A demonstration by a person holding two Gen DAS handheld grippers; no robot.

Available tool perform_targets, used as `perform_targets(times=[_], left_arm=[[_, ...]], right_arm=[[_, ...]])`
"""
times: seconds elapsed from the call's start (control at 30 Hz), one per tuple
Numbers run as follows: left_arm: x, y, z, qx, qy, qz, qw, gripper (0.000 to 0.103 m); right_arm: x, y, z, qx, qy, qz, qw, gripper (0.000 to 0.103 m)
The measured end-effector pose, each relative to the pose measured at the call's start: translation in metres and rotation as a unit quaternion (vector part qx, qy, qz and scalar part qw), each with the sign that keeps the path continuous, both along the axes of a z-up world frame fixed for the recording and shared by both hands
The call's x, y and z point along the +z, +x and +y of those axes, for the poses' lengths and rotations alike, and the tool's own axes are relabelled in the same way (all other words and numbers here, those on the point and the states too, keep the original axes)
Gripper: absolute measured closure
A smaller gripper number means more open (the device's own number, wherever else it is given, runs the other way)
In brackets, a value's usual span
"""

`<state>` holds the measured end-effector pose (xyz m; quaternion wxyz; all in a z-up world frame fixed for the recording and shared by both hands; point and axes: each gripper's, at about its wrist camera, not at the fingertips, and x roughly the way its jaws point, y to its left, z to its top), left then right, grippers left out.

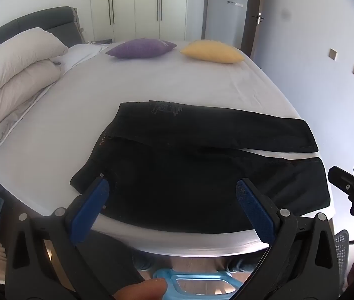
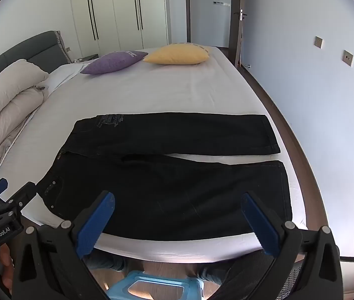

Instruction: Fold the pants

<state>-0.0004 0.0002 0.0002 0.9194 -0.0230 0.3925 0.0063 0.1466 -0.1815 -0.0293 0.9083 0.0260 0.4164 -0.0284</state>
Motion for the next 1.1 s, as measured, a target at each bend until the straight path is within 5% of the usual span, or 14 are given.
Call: perform_targets(times=[1.1], left_arm=[[-0.007, 0.0, 0.001, 0.0, 0.002, 0.007, 1.0, 0.0]], right_arm=[[-0.009, -0.006, 0.002, -0.007, -0.006, 0.006, 1.0, 0.0]])
